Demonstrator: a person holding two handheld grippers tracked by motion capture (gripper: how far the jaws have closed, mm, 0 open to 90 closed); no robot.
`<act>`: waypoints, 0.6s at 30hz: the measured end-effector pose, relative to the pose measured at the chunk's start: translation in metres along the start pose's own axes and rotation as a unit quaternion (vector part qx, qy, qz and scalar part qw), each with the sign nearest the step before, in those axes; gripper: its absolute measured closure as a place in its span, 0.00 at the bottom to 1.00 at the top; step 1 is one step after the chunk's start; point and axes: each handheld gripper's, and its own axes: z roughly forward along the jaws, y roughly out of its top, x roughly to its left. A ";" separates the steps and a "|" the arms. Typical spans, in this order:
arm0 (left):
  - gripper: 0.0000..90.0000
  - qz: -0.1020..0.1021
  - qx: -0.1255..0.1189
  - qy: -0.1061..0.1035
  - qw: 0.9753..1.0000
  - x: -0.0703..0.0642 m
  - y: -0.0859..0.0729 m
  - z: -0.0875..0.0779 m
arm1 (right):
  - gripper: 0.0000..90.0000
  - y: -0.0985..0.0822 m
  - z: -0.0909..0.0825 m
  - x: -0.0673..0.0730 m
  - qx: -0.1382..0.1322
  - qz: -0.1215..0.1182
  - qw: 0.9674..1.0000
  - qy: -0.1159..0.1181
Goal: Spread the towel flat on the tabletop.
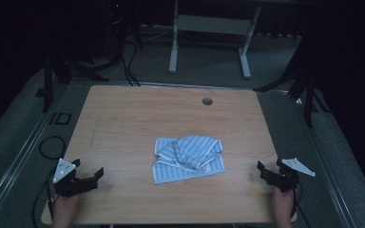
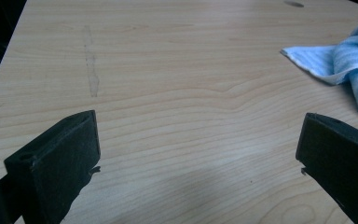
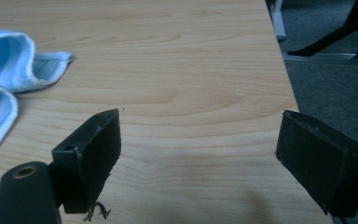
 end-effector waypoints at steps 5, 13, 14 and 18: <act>0.00 -0.014 0.014 -0.021 1.000 0.001 -0.001 -0.003 | 0.15 0.000 0.001 0.000 0.010 -0.008 1.000 0.016; 0.00 -0.006 0.084 -0.060 0.995 -0.007 0.001 -0.006 | 0.15 0.005 0.003 0.002 0.047 -0.030 0.997 0.059; 0.00 0.003 0.091 -0.065 0.994 -0.010 0.003 -0.008 | 0.15 0.005 0.002 0.003 0.053 -0.041 0.996 0.062; 0.00 0.023 0.112 -0.077 0.990 -0.017 0.006 -0.010 | 0.14 0.002 0.000 0.006 0.078 -0.086 0.991 0.070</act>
